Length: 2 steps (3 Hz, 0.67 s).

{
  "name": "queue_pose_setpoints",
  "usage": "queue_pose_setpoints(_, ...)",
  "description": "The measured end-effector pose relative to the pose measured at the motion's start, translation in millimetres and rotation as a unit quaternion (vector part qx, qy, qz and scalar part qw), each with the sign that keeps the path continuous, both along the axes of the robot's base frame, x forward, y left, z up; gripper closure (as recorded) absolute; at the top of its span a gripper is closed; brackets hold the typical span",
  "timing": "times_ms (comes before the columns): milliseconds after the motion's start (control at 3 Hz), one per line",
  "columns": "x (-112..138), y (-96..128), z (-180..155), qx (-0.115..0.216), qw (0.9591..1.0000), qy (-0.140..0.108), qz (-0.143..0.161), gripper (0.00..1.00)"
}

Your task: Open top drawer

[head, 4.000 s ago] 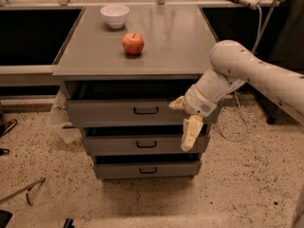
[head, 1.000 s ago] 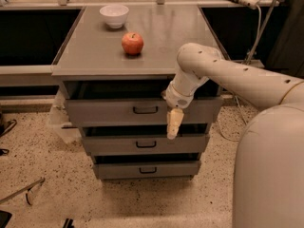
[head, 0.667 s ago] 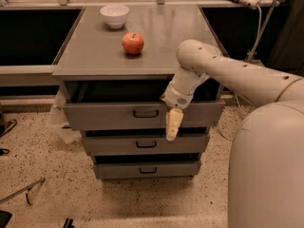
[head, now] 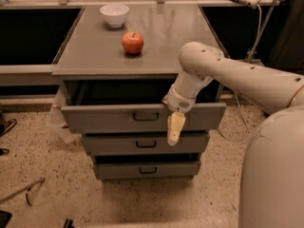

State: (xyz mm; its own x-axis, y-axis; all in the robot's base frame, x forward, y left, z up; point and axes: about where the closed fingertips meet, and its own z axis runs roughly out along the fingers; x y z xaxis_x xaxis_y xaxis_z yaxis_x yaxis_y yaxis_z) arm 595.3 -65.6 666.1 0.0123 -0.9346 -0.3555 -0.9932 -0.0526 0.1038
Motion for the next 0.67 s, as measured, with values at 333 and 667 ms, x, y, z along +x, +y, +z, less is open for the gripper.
queue_pose_setpoints(333,-26.8,-6.7,1.2,-0.004,0.9998,0.003,-0.021,0.0)
queue_pose_setpoints(667,-26.8,-6.7,1.2,-0.004,0.9998,0.003,-0.021,0.0)
